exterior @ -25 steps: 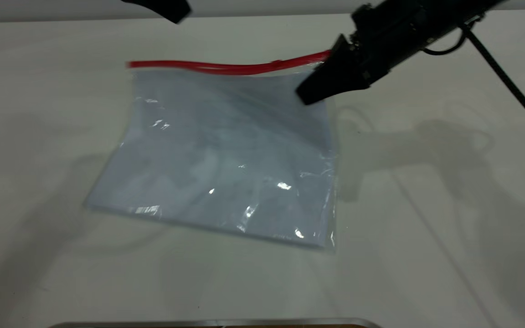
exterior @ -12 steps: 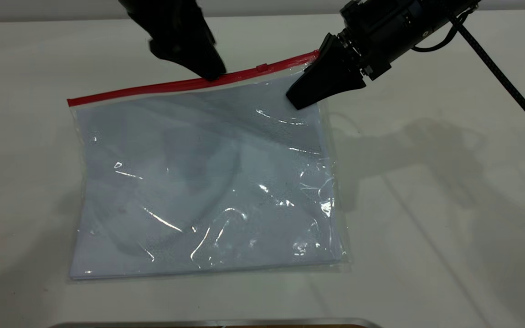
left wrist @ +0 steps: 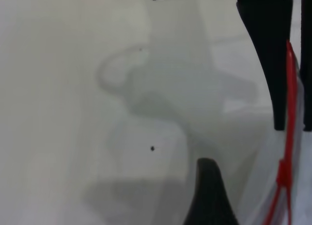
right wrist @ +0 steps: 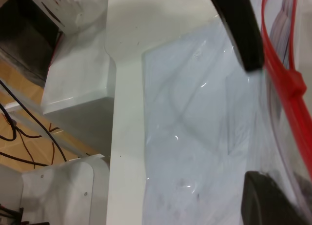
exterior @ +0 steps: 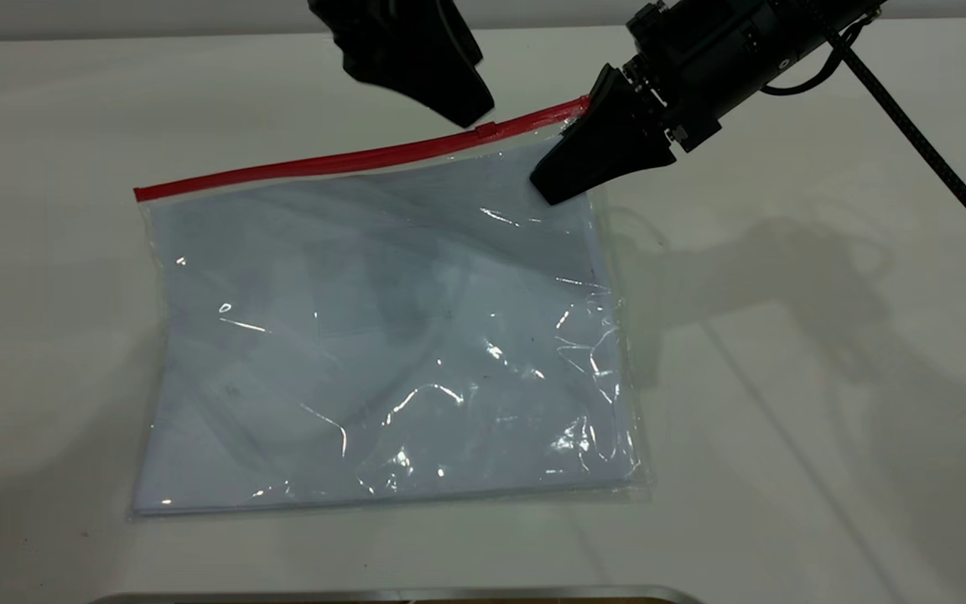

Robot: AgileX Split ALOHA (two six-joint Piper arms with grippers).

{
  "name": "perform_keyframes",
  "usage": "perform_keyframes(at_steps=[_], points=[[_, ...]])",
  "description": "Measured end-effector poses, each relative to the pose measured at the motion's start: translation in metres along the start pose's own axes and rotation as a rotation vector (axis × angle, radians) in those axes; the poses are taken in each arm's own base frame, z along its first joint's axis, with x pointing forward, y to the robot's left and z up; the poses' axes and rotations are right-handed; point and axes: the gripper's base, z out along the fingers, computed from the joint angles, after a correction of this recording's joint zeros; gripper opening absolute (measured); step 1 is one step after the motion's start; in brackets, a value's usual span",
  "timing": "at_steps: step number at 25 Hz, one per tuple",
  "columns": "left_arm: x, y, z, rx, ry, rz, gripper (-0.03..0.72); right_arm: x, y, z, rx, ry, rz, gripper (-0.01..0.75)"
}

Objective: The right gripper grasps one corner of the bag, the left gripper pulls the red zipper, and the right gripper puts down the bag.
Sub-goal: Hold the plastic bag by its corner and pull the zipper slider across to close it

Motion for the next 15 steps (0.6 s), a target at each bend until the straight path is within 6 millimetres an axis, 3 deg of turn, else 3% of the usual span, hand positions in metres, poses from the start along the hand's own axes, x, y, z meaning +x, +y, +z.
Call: perform_keyframes(at_steps=[5,12,15], points=[[0.001,0.002,0.018,0.031,-0.036,0.020,0.586,0.000,0.000,0.000,0.000,0.002,-0.001,0.034],[0.003,0.003,0.025,0.045,-0.039,0.010,0.584,0.000,0.000,0.000,0.001,0.001,-0.002,0.034],[0.005,0.003,0.028,0.053,-0.036,0.005,0.542,0.000,0.000,0.000,0.002,0.001,-0.003,0.034]])
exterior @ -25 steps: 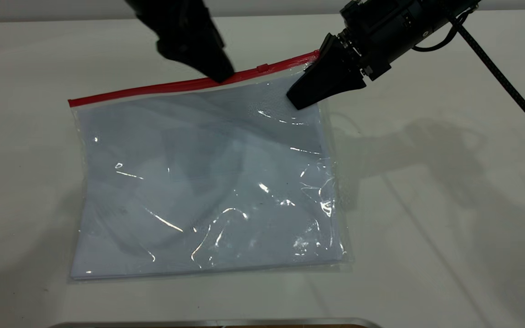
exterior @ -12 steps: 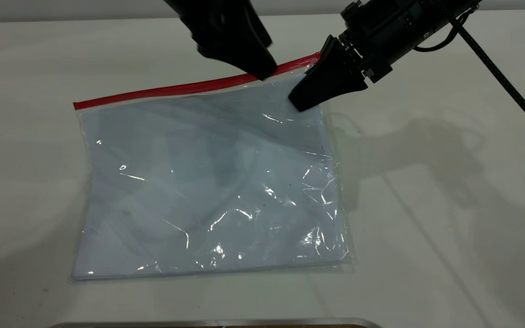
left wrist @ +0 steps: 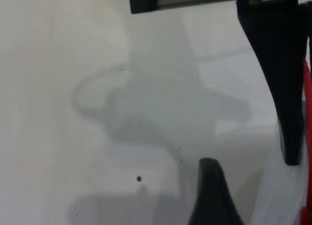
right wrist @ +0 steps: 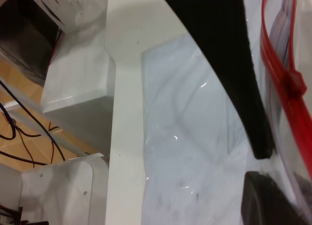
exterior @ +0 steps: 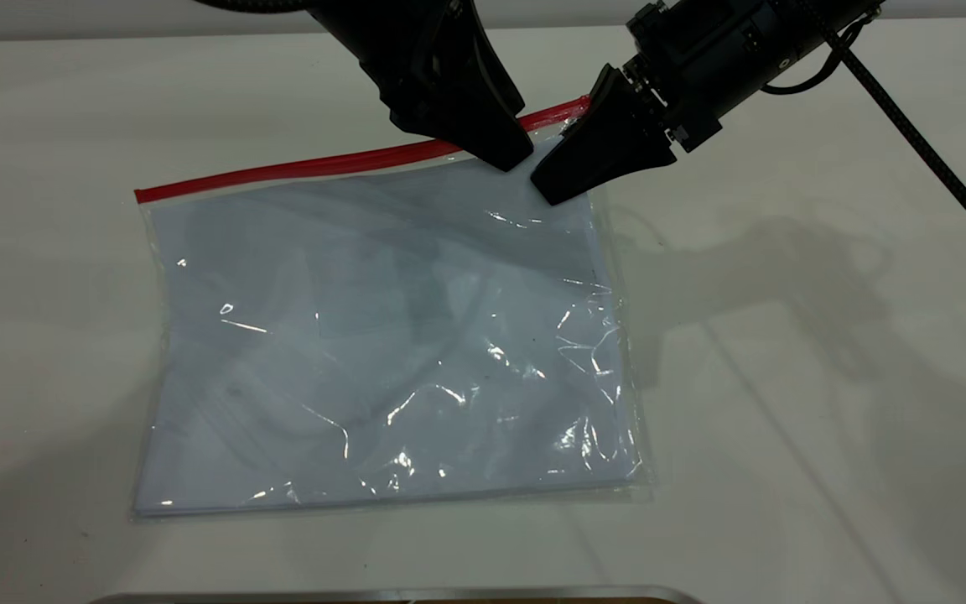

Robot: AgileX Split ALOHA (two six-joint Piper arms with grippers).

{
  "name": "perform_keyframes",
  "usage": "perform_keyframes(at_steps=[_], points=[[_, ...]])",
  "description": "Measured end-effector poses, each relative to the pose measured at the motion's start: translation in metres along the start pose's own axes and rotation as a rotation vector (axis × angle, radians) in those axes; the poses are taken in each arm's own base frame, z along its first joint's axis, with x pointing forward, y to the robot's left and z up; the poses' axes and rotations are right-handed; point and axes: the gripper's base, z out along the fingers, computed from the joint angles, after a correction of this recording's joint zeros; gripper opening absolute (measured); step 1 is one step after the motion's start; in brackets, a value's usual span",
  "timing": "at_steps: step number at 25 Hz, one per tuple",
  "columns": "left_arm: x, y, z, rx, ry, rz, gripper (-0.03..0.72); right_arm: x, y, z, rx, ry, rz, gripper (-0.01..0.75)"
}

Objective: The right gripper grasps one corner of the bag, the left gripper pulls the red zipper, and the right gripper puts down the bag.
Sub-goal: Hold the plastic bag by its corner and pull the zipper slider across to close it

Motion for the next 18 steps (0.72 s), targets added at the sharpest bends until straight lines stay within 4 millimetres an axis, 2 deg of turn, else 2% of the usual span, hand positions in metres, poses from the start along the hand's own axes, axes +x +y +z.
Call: perform_keyframes(at_steps=[3,11,15,18], points=[[0.0009,-0.0002,0.0013,0.007,-0.001,-0.004,0.457,-0.0001,-0.0005,-0.0001,0.005,0.001,-0.001,0.034],[-0.0023,-0.0010,0.0005,0.025,-0.012,0.026,0.165,-0.0007,-0.0027,-0.0011,0.022,0.002,-0.003,0.035],[-0.0027,-0.0010,0.0002,0.027,-0.012,0.029,0.080,-0.0008,-0.0035,-0.0012,0.030,0.000,0.000,0.036],[-0.0027,-0.0010,0.0002,0.027,-0.012,0.029,0.050,-0.0006,-0.0044,-0.0015,0.039,0.001,0.001,0.036]])
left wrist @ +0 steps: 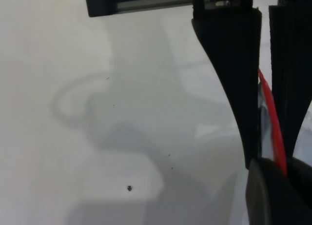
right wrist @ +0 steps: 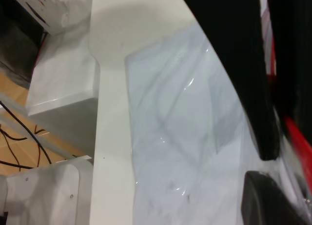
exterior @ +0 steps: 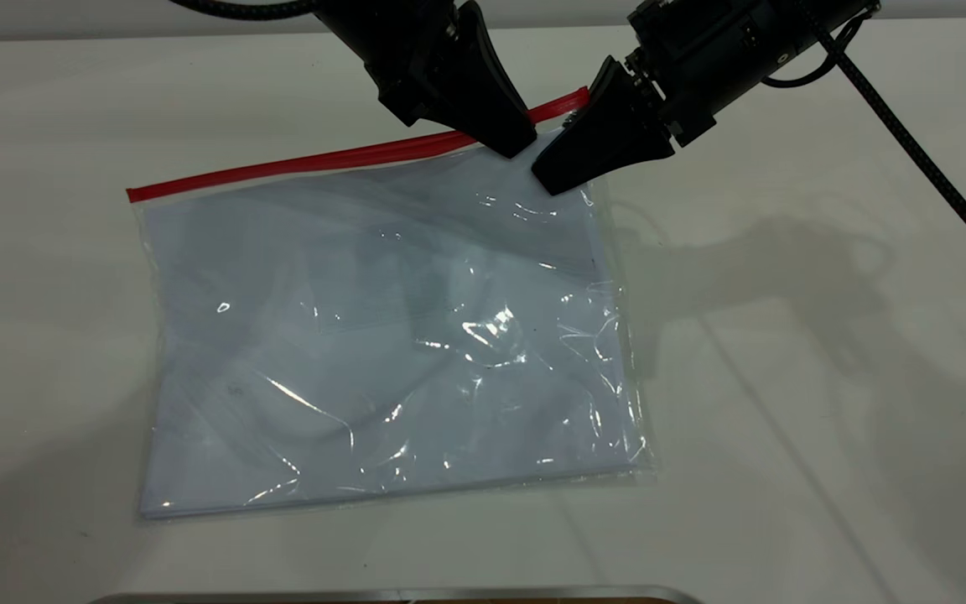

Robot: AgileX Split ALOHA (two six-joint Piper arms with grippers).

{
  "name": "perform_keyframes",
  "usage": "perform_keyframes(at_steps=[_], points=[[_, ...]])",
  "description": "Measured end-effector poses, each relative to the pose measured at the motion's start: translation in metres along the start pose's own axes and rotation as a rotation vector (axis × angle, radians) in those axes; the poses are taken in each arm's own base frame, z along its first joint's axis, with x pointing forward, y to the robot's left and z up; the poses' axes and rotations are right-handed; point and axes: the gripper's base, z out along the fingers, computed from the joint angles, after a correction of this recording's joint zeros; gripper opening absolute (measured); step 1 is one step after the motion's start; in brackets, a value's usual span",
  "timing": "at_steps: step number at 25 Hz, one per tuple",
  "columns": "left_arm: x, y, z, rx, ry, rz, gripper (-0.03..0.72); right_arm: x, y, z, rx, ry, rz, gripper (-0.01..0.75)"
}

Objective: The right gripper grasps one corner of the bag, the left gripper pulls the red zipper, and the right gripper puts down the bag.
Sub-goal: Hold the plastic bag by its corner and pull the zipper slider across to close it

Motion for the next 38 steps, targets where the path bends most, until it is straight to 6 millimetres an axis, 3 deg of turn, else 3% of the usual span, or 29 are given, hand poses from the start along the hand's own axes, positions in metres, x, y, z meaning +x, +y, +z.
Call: perform_keyframes(at_steps=[15,38], points=[[-0.001,0.008,-0.004,-0.064,0.005,0.009,0.049,0.012,-0.014,-0.027,0.041,-0.068,0.133,0.036],[0.056,0.030,-0.044,-0.099,0.203,-0.238,0.048,0.037,-0.038,-0.069,0.199,-0.119,0.282,0.037]])
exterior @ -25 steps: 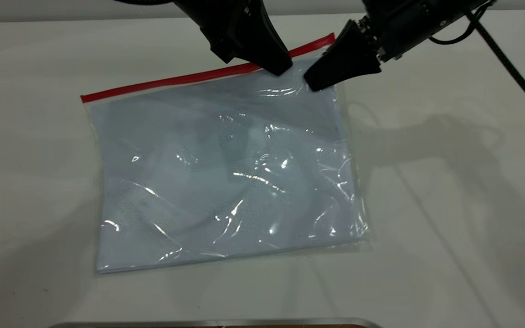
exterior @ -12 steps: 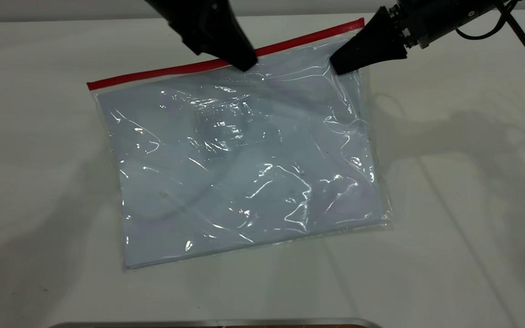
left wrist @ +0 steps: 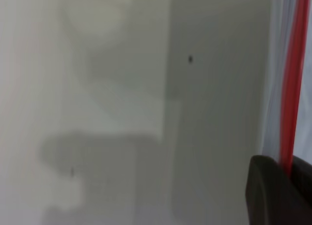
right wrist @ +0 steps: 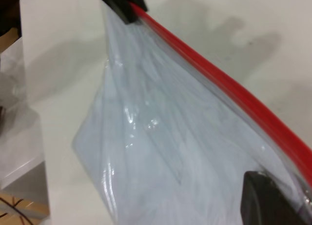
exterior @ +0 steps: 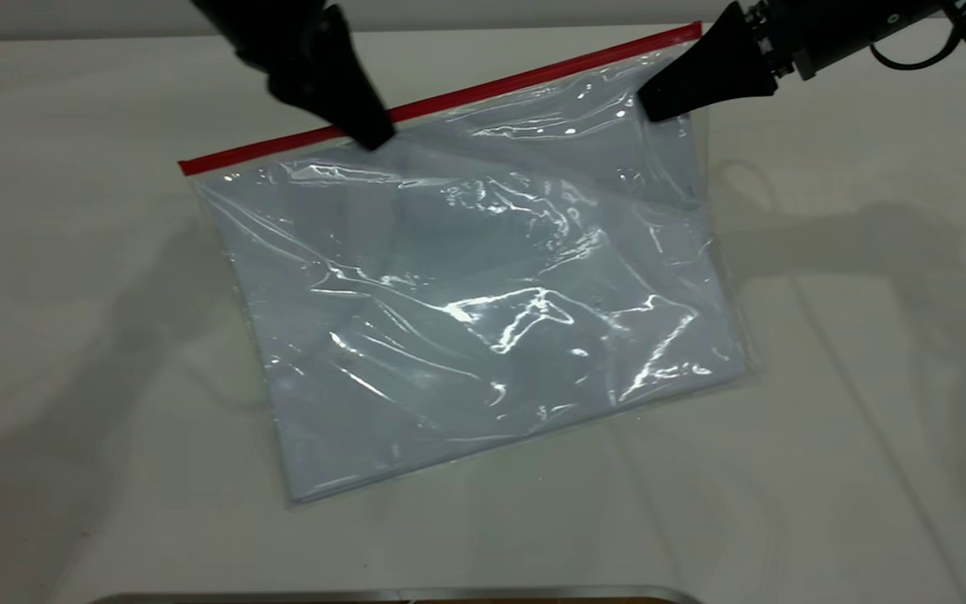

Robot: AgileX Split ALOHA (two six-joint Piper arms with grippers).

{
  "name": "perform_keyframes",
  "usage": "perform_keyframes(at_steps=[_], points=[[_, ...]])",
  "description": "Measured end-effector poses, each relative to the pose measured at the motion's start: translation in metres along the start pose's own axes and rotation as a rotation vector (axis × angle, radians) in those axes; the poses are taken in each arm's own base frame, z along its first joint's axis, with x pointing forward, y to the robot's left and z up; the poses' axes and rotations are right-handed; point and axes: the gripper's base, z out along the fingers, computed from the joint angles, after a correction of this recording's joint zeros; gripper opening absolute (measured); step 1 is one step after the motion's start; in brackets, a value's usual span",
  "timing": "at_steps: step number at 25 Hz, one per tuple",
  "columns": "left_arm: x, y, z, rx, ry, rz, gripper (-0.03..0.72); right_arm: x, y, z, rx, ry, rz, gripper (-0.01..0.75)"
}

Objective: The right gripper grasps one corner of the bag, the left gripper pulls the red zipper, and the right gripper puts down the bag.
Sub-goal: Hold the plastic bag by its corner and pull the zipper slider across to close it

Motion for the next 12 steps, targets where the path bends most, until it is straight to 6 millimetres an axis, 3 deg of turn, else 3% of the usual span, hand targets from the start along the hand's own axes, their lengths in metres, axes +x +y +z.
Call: perform_keyframes(at_steps=[12], points=[[0.028,0.011,-0.010,-0.026,0.160,-0.092,0.048,0.004,-0.012,-0.006,0.093,0.004,0.052,0.038]])
